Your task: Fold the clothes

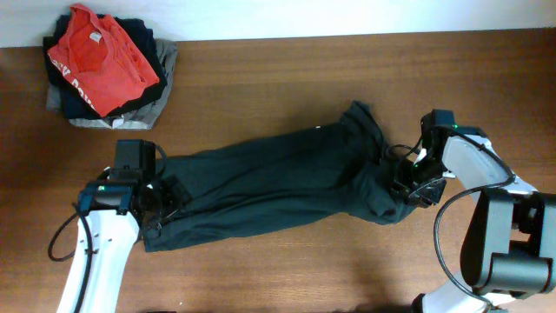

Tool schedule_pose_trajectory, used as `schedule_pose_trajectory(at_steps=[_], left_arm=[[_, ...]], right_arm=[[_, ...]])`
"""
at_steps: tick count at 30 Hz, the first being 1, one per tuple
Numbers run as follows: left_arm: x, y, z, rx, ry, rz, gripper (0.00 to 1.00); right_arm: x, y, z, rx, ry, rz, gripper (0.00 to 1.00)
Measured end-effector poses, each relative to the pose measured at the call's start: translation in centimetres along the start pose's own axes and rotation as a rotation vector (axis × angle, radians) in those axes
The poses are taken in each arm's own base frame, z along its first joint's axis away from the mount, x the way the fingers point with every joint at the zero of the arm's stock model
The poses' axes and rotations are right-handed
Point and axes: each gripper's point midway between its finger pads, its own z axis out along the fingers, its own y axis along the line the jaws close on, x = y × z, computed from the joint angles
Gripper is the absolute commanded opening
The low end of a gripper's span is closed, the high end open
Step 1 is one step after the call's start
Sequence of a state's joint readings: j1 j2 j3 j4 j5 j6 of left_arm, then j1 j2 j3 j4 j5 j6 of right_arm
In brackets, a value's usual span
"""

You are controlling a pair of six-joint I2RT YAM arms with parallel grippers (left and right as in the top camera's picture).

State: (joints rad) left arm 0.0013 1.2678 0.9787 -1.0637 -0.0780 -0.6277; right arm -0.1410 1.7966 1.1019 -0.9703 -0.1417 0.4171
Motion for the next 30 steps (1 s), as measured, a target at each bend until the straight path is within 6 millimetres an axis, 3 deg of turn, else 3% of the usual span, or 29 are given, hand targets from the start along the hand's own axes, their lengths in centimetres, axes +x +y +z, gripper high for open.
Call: schedule_pose_trajectory(at_steps=[1,3,10,13,20,27,30], left_arm=[[0.0,0.0,0.0,0.0,-0.001,0.0,0.99],[-0.1,0.0,0.0,0.002,-0.002,0.0,0.99],[-0.1,0.0,0.0,0.002,-0.002,0.016,0.99],[-0.1,0.0,0.0,0.002,-0.002,0.023,0.99],[-0.3,-0.2,0.0,0.008,-0.011,0.025,0.99],[-0.6,-0.4,0.0,0.017,-0.024,0.024,0.99],[-0.6,-0.4,0.0,0.017,-0.024,0.024,0.99]], right_arm=[[0.0,0.0,0.1,0.0,0.001,0.002,0.38],[0.4,-0.3,0.5,0.006,0.011,0.017,0.37],[0.6,-1.5,0.9,0.061,0.004,0.131,0.47],[0.3,-2.3,0.8,0.071,-0.003,0.188,0.59],[0.5,-5.4,0.4,0.088,0.037,0.305,0.63],[1.2,-5.4,1.6,0.079,0.046,0.293,0.63],[1.1,-4.9,1.8,0.044,0.039,0.291,0.43]])
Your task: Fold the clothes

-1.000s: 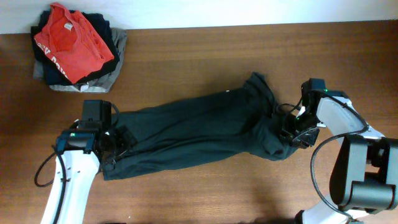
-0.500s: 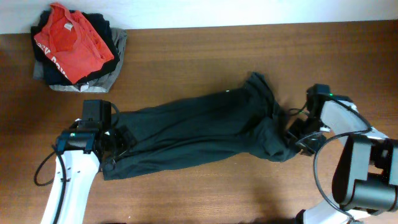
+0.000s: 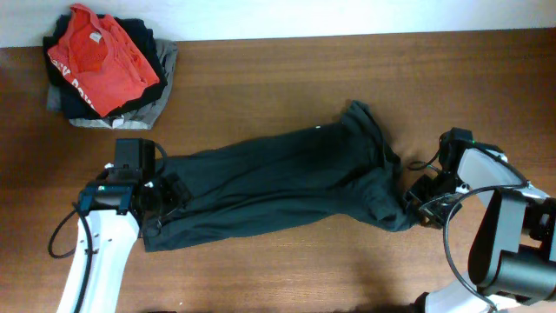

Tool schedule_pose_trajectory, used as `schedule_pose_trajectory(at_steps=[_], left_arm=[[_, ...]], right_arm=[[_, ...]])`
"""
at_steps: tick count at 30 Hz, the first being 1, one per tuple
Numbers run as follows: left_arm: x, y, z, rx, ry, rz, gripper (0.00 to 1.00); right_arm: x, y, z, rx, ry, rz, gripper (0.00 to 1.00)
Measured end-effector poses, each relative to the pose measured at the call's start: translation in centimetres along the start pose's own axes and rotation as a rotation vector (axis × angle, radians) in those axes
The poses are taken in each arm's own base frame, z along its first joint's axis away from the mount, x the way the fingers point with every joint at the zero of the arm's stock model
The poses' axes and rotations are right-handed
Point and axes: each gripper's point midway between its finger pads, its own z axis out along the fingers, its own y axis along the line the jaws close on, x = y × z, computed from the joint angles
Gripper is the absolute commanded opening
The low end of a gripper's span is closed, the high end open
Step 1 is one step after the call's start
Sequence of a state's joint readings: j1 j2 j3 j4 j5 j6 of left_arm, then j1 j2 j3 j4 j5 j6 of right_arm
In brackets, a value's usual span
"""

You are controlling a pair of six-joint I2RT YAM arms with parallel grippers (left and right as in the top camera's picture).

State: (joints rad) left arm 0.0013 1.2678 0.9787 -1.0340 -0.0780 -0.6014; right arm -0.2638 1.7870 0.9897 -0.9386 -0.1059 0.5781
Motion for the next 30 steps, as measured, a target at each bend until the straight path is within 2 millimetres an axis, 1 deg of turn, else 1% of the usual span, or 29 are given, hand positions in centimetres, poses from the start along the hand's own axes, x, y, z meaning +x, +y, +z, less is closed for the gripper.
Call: schedule_pose_trajectory(at_steps=[1,3,4,5,12,15,17,20,22,23,26,28,30], left_arm=[[0.0,0.0,0.0,0.0,0.0,0.0,0.99],[0.0,0.0,0.0,0.0,0.0,0.0,0.99],[0.0,0.0,0.0,0.0,0.0,0.0,0.99],[0.0,0.0,0.0,0.0,0.0,0.0,0.99],[0.0,0.0,0.0,0.0,0.0,0.0,0.99],[0.0,0.0,0.0,0.0,0.0,0.0,0.99],[0.0,0.0,0.0,0.0,0.0,0.0,0.99],[0.0,0.0,0.0,0.001,0.0,0.0,0.99],[0.0,0.0,0.0,0.001,-0.001,0.0,0.99],[0.0,0.0,0.0,0.002,-0.002,0.0,0.99],[0.0,0.0,0.0,0.001,-0.002,0.0,0.99],[-0.1,0.0,0.0,0.002,-0.002,0.0,0.99],[-0.1,0.0,0.0,0.002,-0.002,0.0,0.99]], right_arm=[[0.1,0.3,0.1,-0.018,0.0,0.002,0.34],[0.2,0.5,0.1,-0.032,0.002,-0.006,0.21],[0.3,0.7,0.1,-0.039,0.007,-0.002,0.1],[0.3,0.7,0.1,-0.045,0.006,-0.015,0.04],[0.3,0.9,0.0,-0.052,0.005,-0.007,0.04],[-0.2,0.5,-0.6,-0.018,-0.009,-0.006,0.04],[-0.8,0.3,-1.8,0.016,-0.025,-0.005,0.04],[-2.7,0.6,-4.5,0.05,-0.089,-0.018,0.04],[-4.0,1.1,-6.4,0.051,-0.143,-0.049,0.04],[-5.0,1.6,-7.7,0.045,-0.182,-0.074,0.04],[-7.1,2.9,-10.1,0.018,-0.274,-0.14,0.04],[-8.2,3.8,-11.0,-0.008,-0.327,-0.179,0.04],[-8.6,4.5,-11.2,-0.032,-0.348,-0.21,0.04]])
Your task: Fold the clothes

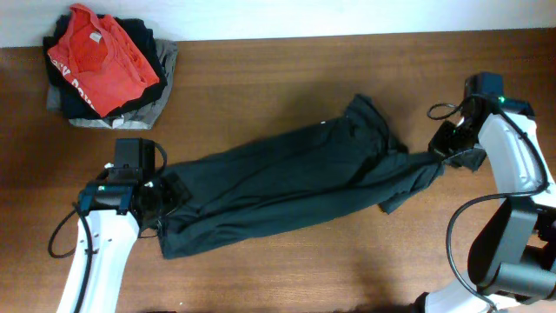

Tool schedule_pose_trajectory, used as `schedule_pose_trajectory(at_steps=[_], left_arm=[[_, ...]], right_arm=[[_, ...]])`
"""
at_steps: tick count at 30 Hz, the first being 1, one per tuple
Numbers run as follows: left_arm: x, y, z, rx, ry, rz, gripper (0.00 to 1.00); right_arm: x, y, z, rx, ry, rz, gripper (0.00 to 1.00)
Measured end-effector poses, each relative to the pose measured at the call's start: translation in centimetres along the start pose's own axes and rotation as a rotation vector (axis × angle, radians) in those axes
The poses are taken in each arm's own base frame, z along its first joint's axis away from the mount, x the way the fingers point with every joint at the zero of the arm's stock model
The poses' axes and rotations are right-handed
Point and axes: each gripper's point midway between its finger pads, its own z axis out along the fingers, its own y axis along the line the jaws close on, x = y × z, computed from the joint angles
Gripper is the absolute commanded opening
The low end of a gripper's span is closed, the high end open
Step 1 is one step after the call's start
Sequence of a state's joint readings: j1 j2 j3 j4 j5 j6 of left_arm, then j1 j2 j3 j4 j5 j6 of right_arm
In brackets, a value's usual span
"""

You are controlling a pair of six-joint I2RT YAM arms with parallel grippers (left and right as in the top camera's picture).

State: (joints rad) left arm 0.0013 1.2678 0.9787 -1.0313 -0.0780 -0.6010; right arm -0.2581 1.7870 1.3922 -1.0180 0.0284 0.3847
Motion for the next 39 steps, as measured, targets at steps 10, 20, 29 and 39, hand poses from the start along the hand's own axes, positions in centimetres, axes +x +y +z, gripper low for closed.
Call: schedule_pose_trajectory(at_steps=[10,20,29,39], left_arm=[[0.0,0.0,0.0,0.0,0.0,0.0,0.99],[0.0,0.0,0.0,0.0,0.0,0.0,0.99],[-0.1,-0.1,0.0,0.003,-0.005,0.0,0.99],[-0.2,-0.1,0.0,0.004,-0.006,-0.001,0.99]], right_arm=[[-0.3,8.7,-0.8,-0.239,-0.084,-0.171,0.04],[-1.4,7.9,-0.9,-0.008,-0.227,-0.162,0.04],[-5.1,3.4,-1.3,0.104,-0.314,-0.154,0.08],[-5.0,5.5,-2.6,0.166,-0.351,-0.371,0.58]])
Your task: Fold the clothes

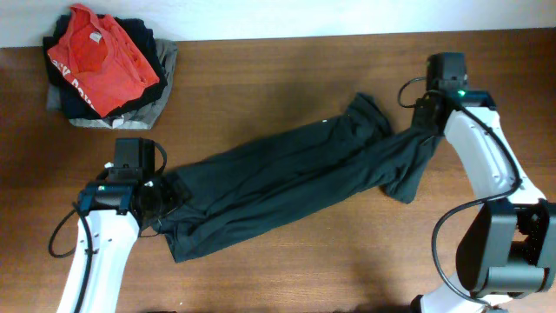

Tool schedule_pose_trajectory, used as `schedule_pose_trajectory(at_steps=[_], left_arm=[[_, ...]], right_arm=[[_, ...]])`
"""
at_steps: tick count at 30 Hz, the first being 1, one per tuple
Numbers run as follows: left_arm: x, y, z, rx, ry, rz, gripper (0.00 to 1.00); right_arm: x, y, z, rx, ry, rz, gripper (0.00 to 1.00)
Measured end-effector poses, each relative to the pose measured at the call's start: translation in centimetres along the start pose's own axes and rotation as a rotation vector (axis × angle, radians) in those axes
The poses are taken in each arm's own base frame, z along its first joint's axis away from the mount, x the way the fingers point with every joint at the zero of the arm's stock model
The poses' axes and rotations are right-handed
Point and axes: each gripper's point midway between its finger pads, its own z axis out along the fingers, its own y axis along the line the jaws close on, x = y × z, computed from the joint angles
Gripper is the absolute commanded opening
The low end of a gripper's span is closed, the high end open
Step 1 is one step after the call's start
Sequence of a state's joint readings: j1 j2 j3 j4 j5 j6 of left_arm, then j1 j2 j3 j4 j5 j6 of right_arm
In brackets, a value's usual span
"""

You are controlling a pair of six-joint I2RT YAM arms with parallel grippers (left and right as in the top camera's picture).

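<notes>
A dark green garment (287, 187) lies stretched in a long diagonal band across the middle of the wooden table (287, 78). At its lower left end my left gripper (159, 202) is shut on the fabric. At the upper right end my right gripper (424, 130) is shut on a corner of the cloth, holding it toward the far right of the table. A loose flap hangs down at the right end of the garment, below that gripper. The fingertips of both grippers are partly hidden by cloth.
A pile of clothes (109, 65) with a red shirt on top sits at the far left corner. Cables trail from both arms. The second right-side arm base (508, 252) stands at the lower right.
My right gripper has moved toward the far side and a little left with the cloth corner. The garment's right end followed and the left end shifted slightly right. The left gripper stayed put.
At first the garment lay bunched, with my right gripper at its right end near the middle right. Then that gripper sat lower right on the cloth. Then it had drawn the corner out to the far right, and now it holds it further back, the garment stretched.
</notes>
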State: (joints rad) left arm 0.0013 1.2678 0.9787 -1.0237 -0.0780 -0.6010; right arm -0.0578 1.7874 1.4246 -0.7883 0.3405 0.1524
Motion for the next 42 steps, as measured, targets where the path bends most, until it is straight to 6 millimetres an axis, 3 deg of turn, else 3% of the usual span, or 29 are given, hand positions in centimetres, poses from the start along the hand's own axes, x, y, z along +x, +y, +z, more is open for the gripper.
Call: schedule_pose_trajectory(at_steps=[2,3,8,16,25,31,42], left_arm=[[0.0,0.0,0.0,0.0,0.0,0.0,0.99],[0.0,0.0,0.0,0.001,0.0,0.0,0.99],[0.8,-1.0,0.0,0.059,0.042,0.022,0.99],[3.9,-0.8,-0.1,0.072,0.192,0.045,0.99],[6.7,-0.4,4.3,0.006,0.392,0.042,0.99],[6.7,-0.9,6.9,-0.005,0.435,0.041,0.99],[5.8,-1.3,8.8,-0.012,0.405,0.046,0.99]], right_arm=[[0.3,1.1,-0.4,-0.018,0.008,-0.038,0.9],[0.7,1.9,-0.6,-0.037,0.019,-0.064,0.99],[1.6,5.1,-1.4,-0.129,0.038,-0.092,0.99],[2.1,6.8,-1.7,-0.218,0.069,0.014,0.99],[2.3,7.8,-2.0,-0.281,0.088,0.035,0.99],[2.4,8.1,-2.1,-0.296,0.094,0.038,0.99],[2.5,8.3,-2.2,-0.311,0.098,0.038,0.99]])
